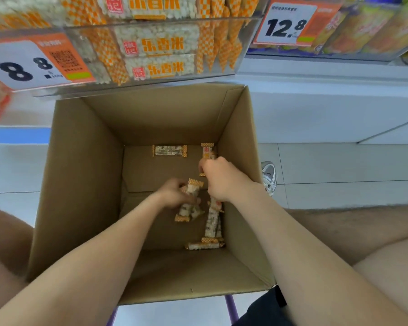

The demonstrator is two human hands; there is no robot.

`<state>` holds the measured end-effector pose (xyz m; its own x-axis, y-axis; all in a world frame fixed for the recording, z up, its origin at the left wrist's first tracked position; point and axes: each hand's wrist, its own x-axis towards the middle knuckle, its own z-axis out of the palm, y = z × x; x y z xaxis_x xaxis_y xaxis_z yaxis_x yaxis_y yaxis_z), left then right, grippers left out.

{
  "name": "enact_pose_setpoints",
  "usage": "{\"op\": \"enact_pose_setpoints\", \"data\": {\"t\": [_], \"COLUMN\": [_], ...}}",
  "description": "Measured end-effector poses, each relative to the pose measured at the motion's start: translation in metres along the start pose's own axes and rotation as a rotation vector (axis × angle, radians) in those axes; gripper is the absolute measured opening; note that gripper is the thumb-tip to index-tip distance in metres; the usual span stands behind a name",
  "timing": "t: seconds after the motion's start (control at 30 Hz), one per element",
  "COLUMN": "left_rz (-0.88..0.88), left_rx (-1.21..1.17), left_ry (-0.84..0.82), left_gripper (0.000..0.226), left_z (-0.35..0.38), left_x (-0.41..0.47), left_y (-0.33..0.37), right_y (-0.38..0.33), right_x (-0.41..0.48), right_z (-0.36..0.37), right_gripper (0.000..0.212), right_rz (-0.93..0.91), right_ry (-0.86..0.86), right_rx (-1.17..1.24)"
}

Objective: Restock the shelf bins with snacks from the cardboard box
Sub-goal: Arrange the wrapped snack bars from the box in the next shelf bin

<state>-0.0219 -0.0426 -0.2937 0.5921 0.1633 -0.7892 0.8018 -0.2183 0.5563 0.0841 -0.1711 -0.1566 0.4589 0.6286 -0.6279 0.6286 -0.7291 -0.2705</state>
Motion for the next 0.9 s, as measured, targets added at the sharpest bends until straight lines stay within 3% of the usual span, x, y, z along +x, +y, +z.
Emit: {"op": "enact_pose_setpoints", "data": {"t": [0.13, 0.2, 0.27, 0.4, 0.5, 0.6, 0.77, 0.83, 0.9], "left_rz": [0.096, 0.166, 0.236, 0.313, 0.352, 0.394, 0.471, 0.511, 0.547], "left_rx": [-0.292, -0.333, -0.304, -0.347, -0.342, -0.273, -0.394, -0.452, -0.438], "left_ry": [0.119, 0.127, 0.149, -0.022, -0.095, 0.024, 0.1, 0.154, 0.243], "left_gripper": [0.065, 0.04, 0.024, 0.046, 0.042, 0.041, 0.035, 0.028, 0.035], "left_z": [-0.035, -0.044, -0.053, -0.087, -0.112, -0.125, -0.133, -0.132, -0.13], "left_x": [-0.043, -0.069, -0.095, -0.147, -0.184, -0.214, -0.258, -0.27, -0.275], "left_y": [0.032, 0.053, 0.072, 0.096, 0.109, 0.123, 0.133, 0.136, 0.139], "right_y": [-0.005, -0.012, -0.019, -0.026, -0.029, -0.037, -0.054, -0.055, -0.057], "right_x": [-0.008, -0.013, -0.019, -0.039, -0.06, -0.077, -0.096, -0.102, -0.111], "right_z": [0.0, 0.0, -0.003, -0.031, -0.058, -0.076, -0.099, -0.109, -0.12], "right_gripper": [0.06, 0.07, 0.064, 0.045, 0.034, 0.026, 0.029, 0.019, 0.013], "right_rz": [-0.092, -0.131, -0.162, -0.183, -0.203, -0.226, -0.172, -0.187, -0.25], "right_ry": [0.02, 0.108, 0.228, 0.34, 0.313, 0.255, 0.383, 0.412, 0.44], "right_rx": [0.228, 0.324, 0.367, 0.545, 0.691, 0.913, 1.209, 1.345, 1.402]}}
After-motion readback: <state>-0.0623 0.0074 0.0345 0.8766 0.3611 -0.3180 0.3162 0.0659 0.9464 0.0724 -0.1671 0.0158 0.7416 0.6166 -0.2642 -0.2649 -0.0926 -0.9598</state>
